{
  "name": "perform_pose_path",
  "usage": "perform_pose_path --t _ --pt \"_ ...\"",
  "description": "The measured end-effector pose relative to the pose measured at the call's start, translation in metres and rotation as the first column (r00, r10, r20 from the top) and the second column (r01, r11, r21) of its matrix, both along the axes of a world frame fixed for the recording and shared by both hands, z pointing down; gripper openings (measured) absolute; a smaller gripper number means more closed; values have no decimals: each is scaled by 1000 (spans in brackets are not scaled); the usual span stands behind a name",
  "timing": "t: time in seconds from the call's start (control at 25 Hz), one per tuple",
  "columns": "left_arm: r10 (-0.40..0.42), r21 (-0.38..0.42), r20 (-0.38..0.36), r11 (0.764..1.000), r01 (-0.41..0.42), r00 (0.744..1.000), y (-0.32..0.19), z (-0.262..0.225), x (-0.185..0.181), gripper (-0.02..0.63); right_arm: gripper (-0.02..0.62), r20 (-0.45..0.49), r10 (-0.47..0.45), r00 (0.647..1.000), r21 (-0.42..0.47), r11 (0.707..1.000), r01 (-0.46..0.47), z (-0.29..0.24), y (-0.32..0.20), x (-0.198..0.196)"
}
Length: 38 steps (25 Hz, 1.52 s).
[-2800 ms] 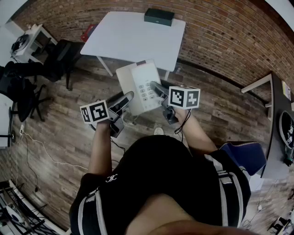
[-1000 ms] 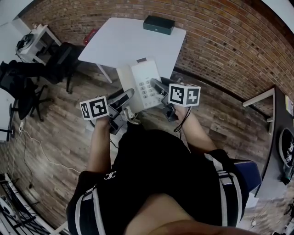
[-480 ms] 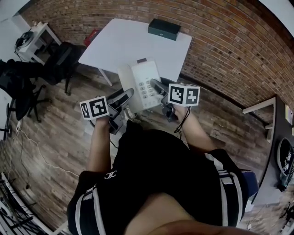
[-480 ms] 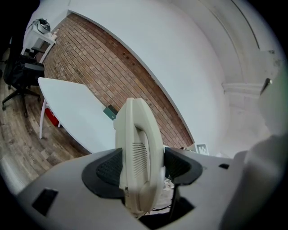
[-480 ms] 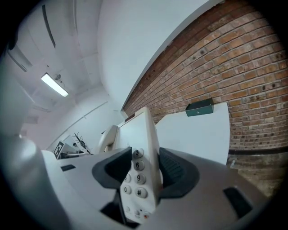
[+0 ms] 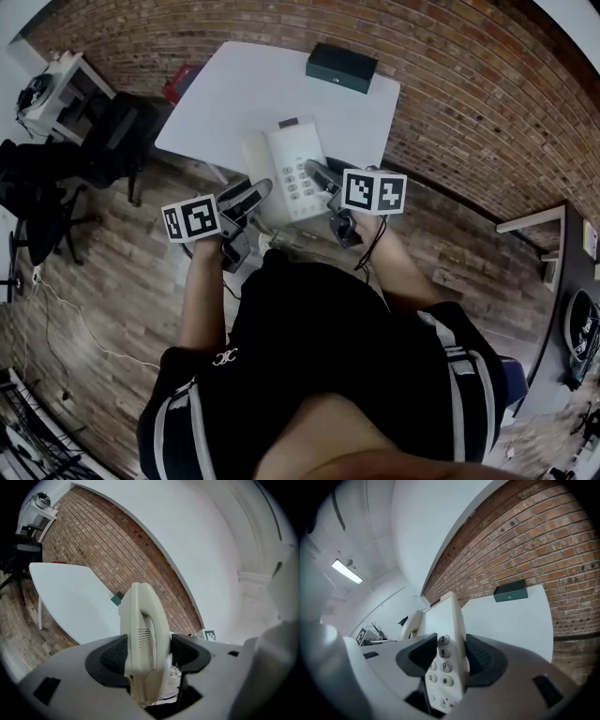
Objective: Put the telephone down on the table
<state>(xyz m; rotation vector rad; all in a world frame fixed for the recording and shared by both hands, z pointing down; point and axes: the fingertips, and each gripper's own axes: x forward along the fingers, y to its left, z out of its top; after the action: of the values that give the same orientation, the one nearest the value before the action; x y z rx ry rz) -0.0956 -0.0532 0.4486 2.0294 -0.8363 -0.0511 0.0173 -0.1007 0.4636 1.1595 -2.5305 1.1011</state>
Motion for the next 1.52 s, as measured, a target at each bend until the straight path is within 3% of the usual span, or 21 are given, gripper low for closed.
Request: perform_pose_path --t 0.52,0.84,1.24,1.52 --pt "67 -54 -16 996 -67 998 -127 2 -63 290 176 -13 69 998 -68 995 -69 3 -119 -60" --pt "148 -81 -18 985 -149 989 -205 13 -91 288 176 -14 166 986 -103 981 -167 16 -184 -84" --pt "279 -113 -31 953 -281 960 -268 36 -70 288 176 -29 313 949 -131 940 -314 39 -227 -59" --pt "369 -133 -35 920 -370 929 -304 56 -30 287 176 -40 425 904 -163 890 -426 61 -248 -20"
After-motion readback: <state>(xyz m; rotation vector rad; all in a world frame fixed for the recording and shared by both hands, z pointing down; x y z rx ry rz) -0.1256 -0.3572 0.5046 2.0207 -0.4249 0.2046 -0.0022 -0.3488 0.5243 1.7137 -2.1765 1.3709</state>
